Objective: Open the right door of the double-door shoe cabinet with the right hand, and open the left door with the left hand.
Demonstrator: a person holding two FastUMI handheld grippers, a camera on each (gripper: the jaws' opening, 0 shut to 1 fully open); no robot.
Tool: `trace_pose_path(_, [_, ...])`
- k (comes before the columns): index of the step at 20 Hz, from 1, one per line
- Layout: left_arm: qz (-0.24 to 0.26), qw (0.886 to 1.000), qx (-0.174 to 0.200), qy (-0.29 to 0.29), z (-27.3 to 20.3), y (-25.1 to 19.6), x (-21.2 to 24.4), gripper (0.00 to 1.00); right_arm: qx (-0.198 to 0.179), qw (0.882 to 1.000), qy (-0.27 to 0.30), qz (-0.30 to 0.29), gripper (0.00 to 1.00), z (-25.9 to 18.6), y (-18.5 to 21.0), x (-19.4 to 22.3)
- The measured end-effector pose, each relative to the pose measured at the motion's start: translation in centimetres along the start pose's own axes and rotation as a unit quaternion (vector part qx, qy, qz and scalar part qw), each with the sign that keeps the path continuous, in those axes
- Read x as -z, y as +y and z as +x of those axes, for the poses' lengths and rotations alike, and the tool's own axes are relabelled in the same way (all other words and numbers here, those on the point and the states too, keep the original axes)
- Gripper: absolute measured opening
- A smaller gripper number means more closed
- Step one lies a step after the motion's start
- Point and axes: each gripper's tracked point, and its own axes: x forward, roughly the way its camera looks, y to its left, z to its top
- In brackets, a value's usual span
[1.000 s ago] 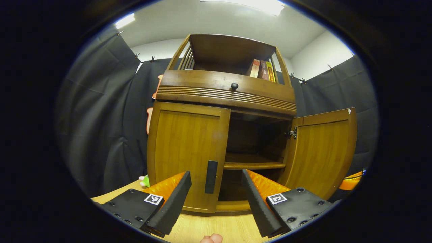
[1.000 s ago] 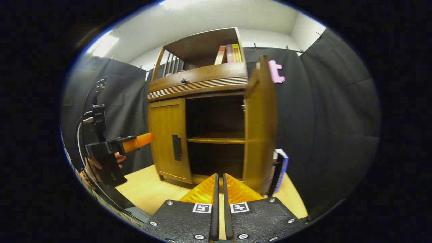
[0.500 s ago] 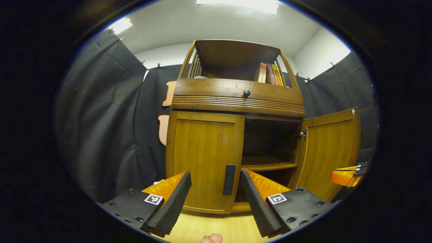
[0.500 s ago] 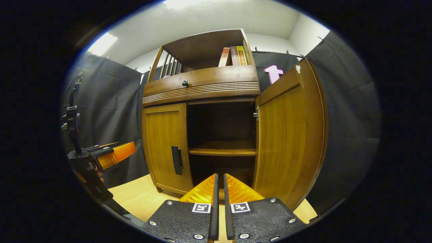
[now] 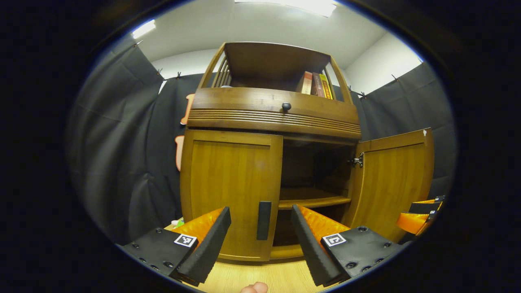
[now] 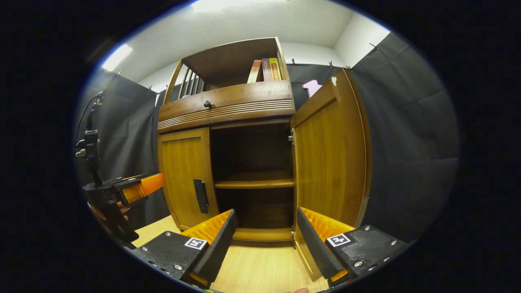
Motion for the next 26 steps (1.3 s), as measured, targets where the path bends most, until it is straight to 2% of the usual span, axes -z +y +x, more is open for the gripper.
trace_pose_path(3, [0.007,1.0,0.019,0.004,3.0,-1.1,0.5,0.96,0.003,1.0,-0.006,0.005,0.92,-0.4,-0.4,-0.5])
trace_pose_path(5, [0.004,0.999,0.032,0.021,5.1,-2.1,2.7,0.98,0.0,1.0,-0.005,0.011,0.92,-0.7,-0.5,-0.6])
trace_pose_path(6, [0.002,0.999,0.033,0.027,6.2,-2.2,3.9,0.95,-0.001,1.0,-0.005,0.012,0.92,-0.9,-0.6,-0.7])
trace_pose_path(7, [-0.001,0.999,0.033,0.034,7.5,-2.1,5.1,0.98,-0.001,1.0,-0.007,0.011,0.92,-1.3,-0.8,-0.9])
trace_pose_path(8, [-0.002,0.999,0.03,0.036,8.7,-1.8,6.1,0.95,0.0,1.0,-0.008,0.01,1.0,-1.5,-1.0,-1.0])
trace_pose_path(11, [0.019,0.999,0.004,0.048,12.1,-0.4,9.2,0.95,0.008,1.0,-0.009,-0.001,1.0,-2.0,-1.9,-1.3])
trace_pose_path(17, [0.014,0.995,-0.024,0.092,15.4,2.7,13.4,0.95,0.016,1.0,-0.014,0.004,1.0,-1.9,-3.0,-1.6])
trace_pose_path(19, [0.003,0.996,-0.005,0.086,15.7,2.2,13.2,0.93,0.018,1.0,-0.012,0.001,1.0,-1.5,-3.2,-1.5])
trace_pose_path(22, [0.012,0.997,0.001,0.072,15.7,2.2,12.9,0.92,0.02,1.0,-0.008,-0.005,1.0,-0.8,-3.6,-1.5])
trace_pose_path(24, [0.005,0.998,0.021,0.065,15.8,0.1,12.9,0.66,0.018,1.0,-0.005,-0.004,1.0,-0.6,-3.5,-1.3])
trace_pose_path(25, [0.015,0.998,0.008,0.059,16.2,0.2,13.0,0.52,0.018,1.0,-0.004,-0.004,1.0,-0.2,-3.4,-1.3])
trace_pose_path(26, [0.023,0.998,-0.003,0.058,15.8,0.5,12.9,0.39,0.019,1.0,-0.003,-0.005,0.92,-0.2,-3.4,-1.2])
